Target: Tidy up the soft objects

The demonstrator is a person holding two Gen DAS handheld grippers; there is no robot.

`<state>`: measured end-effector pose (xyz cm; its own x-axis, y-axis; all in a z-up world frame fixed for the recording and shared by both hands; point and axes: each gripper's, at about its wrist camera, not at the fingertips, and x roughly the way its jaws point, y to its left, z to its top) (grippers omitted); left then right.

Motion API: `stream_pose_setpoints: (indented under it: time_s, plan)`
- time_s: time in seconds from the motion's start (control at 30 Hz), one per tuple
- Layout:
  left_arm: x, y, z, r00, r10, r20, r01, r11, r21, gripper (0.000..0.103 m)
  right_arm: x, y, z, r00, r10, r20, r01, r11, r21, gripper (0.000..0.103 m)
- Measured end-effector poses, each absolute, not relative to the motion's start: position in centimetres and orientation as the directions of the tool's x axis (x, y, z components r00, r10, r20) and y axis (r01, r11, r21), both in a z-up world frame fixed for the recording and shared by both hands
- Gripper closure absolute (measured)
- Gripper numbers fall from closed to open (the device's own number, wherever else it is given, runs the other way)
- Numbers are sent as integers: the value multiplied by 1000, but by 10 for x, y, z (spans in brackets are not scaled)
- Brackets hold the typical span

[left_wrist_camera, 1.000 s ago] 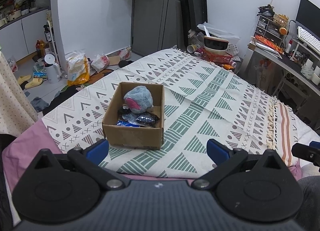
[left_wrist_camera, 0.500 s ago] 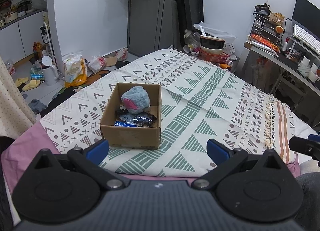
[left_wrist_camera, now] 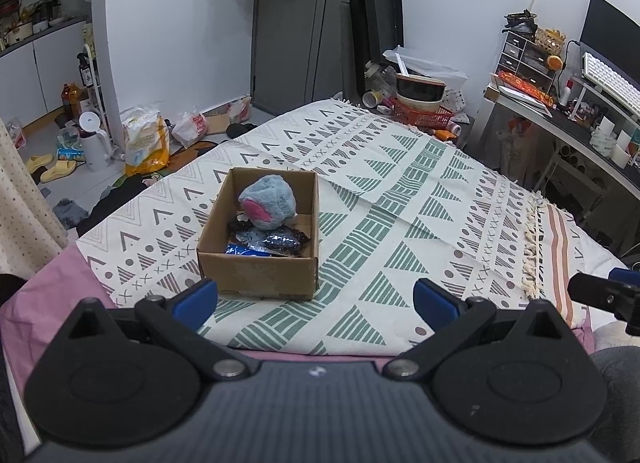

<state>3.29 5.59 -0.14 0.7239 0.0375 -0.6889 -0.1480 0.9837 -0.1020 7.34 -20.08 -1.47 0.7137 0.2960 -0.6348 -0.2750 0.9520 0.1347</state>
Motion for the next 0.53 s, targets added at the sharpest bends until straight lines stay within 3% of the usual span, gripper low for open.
stream_pose_setpoints:
  time_s: [0.53]
  plan:
    - [36,59,-3,722,30,-691,-144,984,-108,0,79,-194,-23,703,298,-645,-280,951,134,0]
